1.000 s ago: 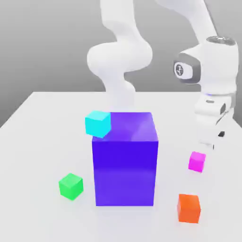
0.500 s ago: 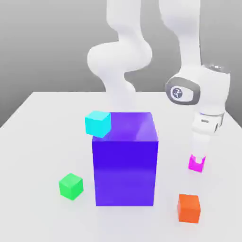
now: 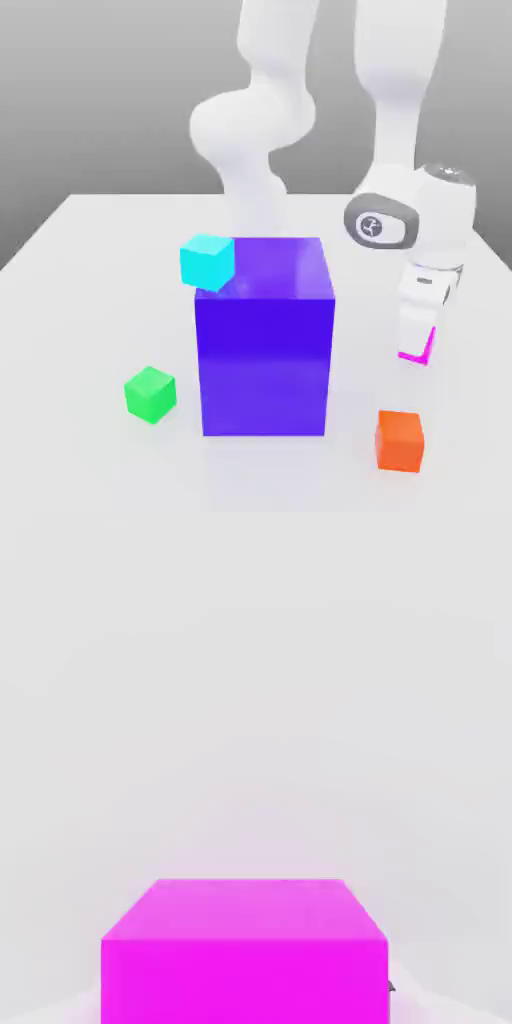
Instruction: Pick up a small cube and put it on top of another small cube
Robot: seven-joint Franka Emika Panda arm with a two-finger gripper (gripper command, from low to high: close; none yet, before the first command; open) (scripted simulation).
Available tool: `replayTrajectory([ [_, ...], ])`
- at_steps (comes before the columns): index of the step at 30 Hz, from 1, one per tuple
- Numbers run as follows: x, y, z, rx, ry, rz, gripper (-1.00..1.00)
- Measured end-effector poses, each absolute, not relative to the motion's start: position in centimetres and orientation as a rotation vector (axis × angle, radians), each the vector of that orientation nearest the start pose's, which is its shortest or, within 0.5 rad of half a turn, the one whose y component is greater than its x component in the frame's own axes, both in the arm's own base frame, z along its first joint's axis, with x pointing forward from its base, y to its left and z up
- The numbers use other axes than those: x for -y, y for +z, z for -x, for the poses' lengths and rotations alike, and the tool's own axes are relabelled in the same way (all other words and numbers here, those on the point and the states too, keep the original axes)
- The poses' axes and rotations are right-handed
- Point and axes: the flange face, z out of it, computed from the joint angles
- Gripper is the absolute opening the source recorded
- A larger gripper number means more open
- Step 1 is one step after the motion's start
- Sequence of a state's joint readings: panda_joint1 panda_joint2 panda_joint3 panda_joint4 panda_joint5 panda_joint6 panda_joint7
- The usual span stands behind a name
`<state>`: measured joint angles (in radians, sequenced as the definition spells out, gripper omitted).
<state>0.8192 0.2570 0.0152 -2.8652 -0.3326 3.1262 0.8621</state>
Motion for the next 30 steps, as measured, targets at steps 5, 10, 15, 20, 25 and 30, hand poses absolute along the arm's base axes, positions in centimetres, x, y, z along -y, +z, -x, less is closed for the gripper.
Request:
replayTrajectory([
  [5,-27.0,15.0,-20.8,0.481,-0.019,3.098,-1.00],
  [10,-27.1,17.0,-20.9,0.481,-0.020,3.098,-1.00],
  [15,-26.9,18.6,-20.3,0.483,-0.009,3.102,-1.00],
  [20,-27.4,19.5,-23.0,0.585,-0.064,3.106,-1.00],
  [25,-25.4,20.1,-30.5,0.724,-0.154,3.141,-1.00],
  [30,-23.5,21.5,-37.0,0.958,-0.248,3.170,-1.00],
])
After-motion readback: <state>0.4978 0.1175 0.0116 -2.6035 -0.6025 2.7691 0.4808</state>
